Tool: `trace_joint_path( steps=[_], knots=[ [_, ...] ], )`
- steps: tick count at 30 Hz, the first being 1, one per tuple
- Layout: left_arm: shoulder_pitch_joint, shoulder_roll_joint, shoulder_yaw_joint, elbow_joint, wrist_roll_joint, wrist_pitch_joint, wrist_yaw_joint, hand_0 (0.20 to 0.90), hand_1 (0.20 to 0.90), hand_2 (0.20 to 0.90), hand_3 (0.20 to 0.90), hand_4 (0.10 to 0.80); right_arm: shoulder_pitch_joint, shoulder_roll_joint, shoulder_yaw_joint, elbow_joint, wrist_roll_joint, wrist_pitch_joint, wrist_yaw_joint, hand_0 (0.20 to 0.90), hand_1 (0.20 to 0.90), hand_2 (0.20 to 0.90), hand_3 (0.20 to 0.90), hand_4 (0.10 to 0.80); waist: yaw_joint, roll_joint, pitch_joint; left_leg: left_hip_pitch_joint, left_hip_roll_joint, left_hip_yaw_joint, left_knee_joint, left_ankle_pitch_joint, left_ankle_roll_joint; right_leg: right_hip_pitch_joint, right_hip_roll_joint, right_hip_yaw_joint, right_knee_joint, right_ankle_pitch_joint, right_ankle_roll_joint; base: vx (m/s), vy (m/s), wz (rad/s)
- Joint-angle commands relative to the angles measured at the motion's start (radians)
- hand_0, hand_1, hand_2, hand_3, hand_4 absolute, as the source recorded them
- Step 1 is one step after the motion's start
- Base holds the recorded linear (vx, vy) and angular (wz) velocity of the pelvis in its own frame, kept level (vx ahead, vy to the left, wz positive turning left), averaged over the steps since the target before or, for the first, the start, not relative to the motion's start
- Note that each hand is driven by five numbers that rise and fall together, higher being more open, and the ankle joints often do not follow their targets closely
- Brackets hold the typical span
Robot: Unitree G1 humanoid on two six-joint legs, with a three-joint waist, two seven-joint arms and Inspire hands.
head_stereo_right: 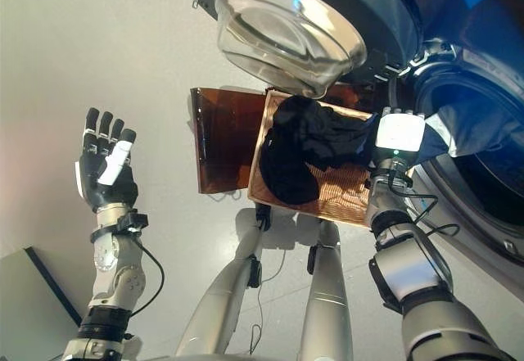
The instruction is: Pick up the clothes and place them into the washing machine
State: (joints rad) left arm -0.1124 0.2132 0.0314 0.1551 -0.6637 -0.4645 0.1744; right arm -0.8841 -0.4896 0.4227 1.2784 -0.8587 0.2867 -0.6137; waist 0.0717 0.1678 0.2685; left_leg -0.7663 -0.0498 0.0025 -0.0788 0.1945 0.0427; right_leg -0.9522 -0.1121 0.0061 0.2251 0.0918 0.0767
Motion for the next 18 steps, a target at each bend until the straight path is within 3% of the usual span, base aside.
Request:
trace_joint_path(
  steps=[1,2,4,5,18],
  knots=[
    [-0.006,0.068,0.091,-0.130,0.027,-0.102,-0.004,0.900,0.900,0.900,0.900,0.800,-0.031,-0.019,0.074,0.055,-0.027,0.019,0.043,0.900,0.900,0.900,0.900,0.800,0.017,0.015,0.031,-0.005,-0.021,0.012,-0.008,-0.065,-0.113,0.033,-0.021,-0.021,-0.173,0.058,0.022,0.000,0.000,0.00],
    [-0.006,0.068,0.094,-0.129,0.029,-0.101,-0.003,0.900,0.900,0.900,0.900,0.800,-0.036,-0.022,0.073,0.055,-0.026,0.019,0.042,0.900,0.900,0.900,0.900,0.800,0.018,0.015,0.031,-0.008,-0.022,0.012,-0.008,-0.064,-0.113,0.031,-0.021,-0.022,-0.174,0.059,0.022,-0.030,0.013,-0.02],
    [-0.004,0.068,0.098,-0.132,0.028,-0.102,-0.004,0.900,0.900,0.900,0.900,0.800,-0.049,-0.029,0.068,0.056,-0.023,0.024,0.037,0.496,0.496,0.496,0.496,0.512,0.019,0.015,0.036,-0.008,-0.021,0.011,-0.008,-0.066,-0.114,0.030,-0.019,-0.023,-0.171,0.056,0.022,0.000,0.000,0.00],
    [-0.005,0.067,0.101,-0.134,0.029,-0.101,-0.003,0.900,0.900,0.900,0.900,0.800,-0.056,-0.031,0.065,0.055,-0.020,0.026,0.034,0.200,0.200,0.200,0.200,0.300,0.019,0.014,0.034,-0.018,-0.022,0.010,-0.008,-0.062,-0.113,0.022,-0.020,-0.022,-0.175,0.063,0.022,0.000,0.000,0.00],
    [0.002,0.071,0.121,-0.121,0.033,-0.103,0.001,0.900,0.900,0.900,0.900,0.800,-0.055,-0.038,0.035,0.020,0.008,0.022,0.006,0.200,0.200,0.200,0.200,0.300,0.011,0.006,0.022,-0.016,-0.017,0.008,-0.008,-0.064,-0.112,0.028,-0.015,-0.018,-0.179,0.061,0.020,0.001,0.001,-0.01]
  ],
)
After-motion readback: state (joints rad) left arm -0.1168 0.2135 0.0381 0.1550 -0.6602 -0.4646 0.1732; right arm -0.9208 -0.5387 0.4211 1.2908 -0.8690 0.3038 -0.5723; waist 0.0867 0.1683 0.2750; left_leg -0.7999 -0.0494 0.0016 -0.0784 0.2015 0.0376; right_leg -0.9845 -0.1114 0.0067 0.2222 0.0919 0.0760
